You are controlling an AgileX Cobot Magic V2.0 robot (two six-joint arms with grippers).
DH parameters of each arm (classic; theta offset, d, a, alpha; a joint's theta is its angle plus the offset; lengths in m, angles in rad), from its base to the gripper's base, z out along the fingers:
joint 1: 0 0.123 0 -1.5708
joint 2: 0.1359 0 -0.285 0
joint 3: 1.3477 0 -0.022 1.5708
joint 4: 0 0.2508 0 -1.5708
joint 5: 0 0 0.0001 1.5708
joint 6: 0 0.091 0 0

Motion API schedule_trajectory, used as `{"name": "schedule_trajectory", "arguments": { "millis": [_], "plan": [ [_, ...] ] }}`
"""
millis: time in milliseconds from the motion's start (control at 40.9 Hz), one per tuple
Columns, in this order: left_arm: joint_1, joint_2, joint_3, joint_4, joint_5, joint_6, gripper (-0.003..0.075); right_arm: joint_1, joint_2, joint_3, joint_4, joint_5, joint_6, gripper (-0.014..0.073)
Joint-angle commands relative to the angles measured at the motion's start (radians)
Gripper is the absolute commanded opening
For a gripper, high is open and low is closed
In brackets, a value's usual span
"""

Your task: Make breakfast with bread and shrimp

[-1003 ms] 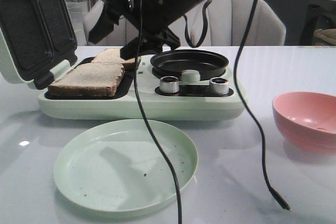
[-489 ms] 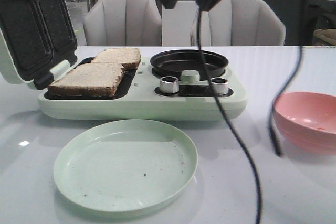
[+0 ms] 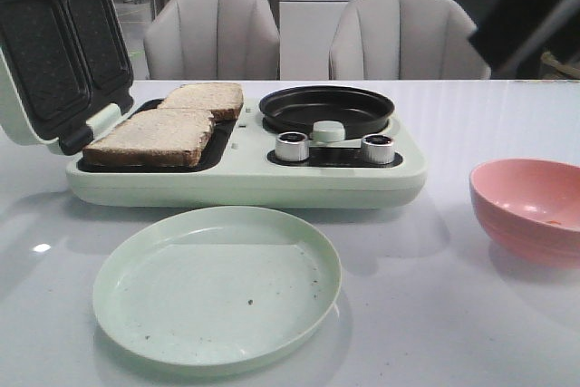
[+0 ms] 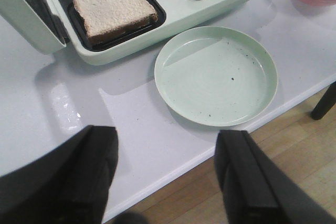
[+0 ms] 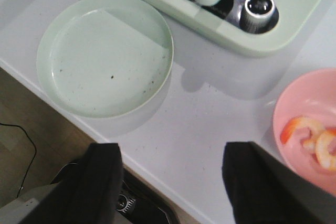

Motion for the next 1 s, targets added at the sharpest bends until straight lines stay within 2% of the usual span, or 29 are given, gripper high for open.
{"name": "schedule_trajectory", "arguments": {
  "millis": [0, 245, 416, 978],
  "plan": [
    [-0.009, 0.005, -0.028, 0.003, -0.063, -0.001, 0.0454, 0.000, -0.121, 0.061, -0.009, -0.072, 0.009, 0.0521],
    [-0.009, 0.005, -0.028, 0.003, -0.063, -0.001, 0.0454, 0.000, -0.372, 0.228, -0.011, -0.066, 0.016, 0.0521],
    [-0.009, 0.005, -0.028, 0.003, -0.063, -0.001, 0.0454, 0.000, -0.473, 0.269, -0.018, -0.063, 0.016, 0.0521],
    [-0.009, 0.005, -0.028, 0.003, -0.065, -0.001, 0.0454, 0.000, -0.490, 0.273, -0.018, -0.048, 0.016, 0.0521]
  ]
}}
